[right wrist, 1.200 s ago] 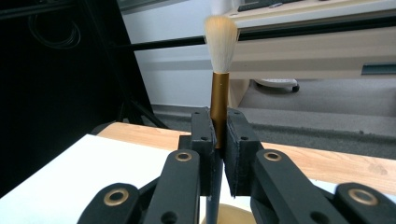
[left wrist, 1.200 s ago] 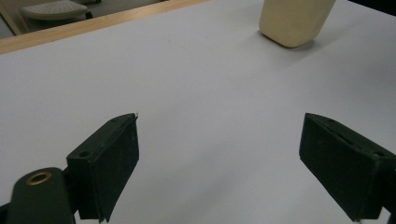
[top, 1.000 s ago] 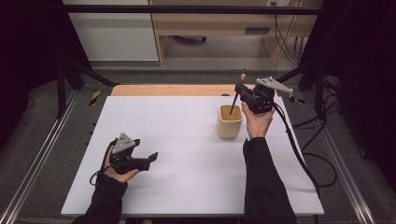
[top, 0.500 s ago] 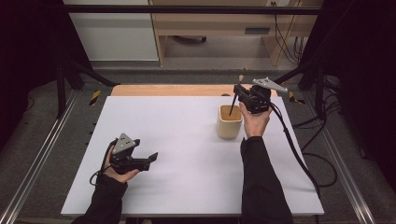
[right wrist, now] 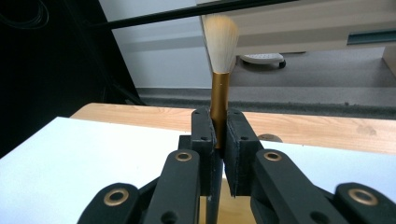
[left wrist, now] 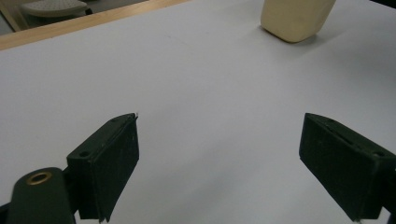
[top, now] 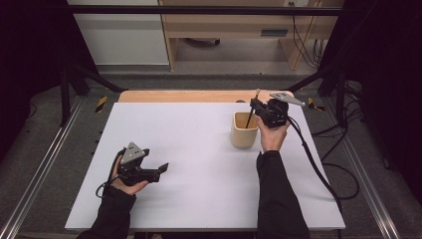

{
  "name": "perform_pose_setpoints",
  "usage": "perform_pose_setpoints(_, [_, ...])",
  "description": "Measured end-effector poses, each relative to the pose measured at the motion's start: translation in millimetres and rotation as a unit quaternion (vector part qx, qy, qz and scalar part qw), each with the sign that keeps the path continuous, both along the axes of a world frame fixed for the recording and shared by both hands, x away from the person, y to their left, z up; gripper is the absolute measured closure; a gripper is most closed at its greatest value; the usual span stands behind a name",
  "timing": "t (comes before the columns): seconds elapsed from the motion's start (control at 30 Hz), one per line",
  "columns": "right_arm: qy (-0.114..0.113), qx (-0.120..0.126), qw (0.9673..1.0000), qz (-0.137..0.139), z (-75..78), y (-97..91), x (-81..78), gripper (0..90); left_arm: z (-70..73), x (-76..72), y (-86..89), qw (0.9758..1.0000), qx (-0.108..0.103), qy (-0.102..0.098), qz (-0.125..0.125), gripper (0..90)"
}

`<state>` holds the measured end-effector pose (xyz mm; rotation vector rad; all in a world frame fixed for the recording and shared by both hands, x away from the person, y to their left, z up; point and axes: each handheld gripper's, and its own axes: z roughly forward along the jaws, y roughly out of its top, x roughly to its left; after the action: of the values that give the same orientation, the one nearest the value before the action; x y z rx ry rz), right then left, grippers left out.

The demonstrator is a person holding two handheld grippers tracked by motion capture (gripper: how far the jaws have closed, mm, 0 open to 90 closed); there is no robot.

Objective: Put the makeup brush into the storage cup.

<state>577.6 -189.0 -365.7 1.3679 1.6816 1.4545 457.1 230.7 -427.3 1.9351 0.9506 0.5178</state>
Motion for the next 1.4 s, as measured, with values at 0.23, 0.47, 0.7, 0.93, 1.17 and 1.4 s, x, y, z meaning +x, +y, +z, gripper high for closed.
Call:
perform_pose_setpoints(0.23, [0.003, 0.0, 1.0, 0.004, -3.8, 2.3, 0.1, 83.8, 0.4, -0.1, 0.2, 1.0, 0.0, -0.001, -0.001, 11.6])
perform_pose_setpoints(0.47, [0.006, 0.001, 1.0, 0.003, -6.8, 3.2, 0.8, 83.7, 0.3, -0.1, 0.3, 1.0, -0.001, 0.0, -0.002, 11.6])
perform_pose_setpoints(0.7, [0.011, -0.009, 0.9999, 0.004, -8.5, 4.7, -0.7, 83.7, 0.3, -0.5, -0.7, 1.0, 0.0, 0.0, -0.004, 11.6])
perform_pose_setpoints(0.93, [0.016, -0.023, 0.9996, 0.004, -14.3, 9.4, -1.2, 83.7, 0.2, -0.5, -0.7, 1.0, 0.0, 0.0, -0.004, 11.6])
perform_pose_setpoints(1.17, [0.024, -0.017, 0.9996, 0.005, -21.8, 9.7, -1.6, 83.6, 0.1, -0.6, -1.1, 1.0, 0.001, 0.0, -0.005, 11.7])
perform_pose_setpoints(1.4, [0.033, -0.024, 0.9991, 0.006, -27.5, 8.2, -3.6, 83.5, -0.7, -0.4, -2.0, 1.0, 0.004, 0.001, -0.005, 11.7])
